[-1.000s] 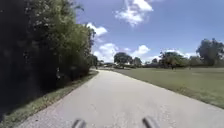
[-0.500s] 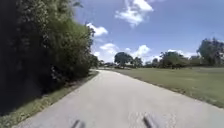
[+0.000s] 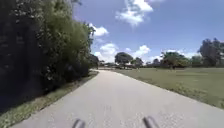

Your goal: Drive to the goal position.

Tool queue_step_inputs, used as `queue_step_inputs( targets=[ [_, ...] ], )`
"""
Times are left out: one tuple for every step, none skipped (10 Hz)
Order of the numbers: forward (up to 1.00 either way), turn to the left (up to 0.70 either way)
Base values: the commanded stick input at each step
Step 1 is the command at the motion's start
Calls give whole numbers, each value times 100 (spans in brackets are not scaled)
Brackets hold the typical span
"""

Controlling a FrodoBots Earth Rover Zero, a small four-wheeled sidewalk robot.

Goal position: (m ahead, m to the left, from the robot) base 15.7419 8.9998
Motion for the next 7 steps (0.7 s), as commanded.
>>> queue_step_inputs(
  targets=[
    [50, 0],
    [50, 0],
    [50, 0],
    [50, 0],
    [50, 0],
    [50, 0],
    [50, 0]
  ],
)
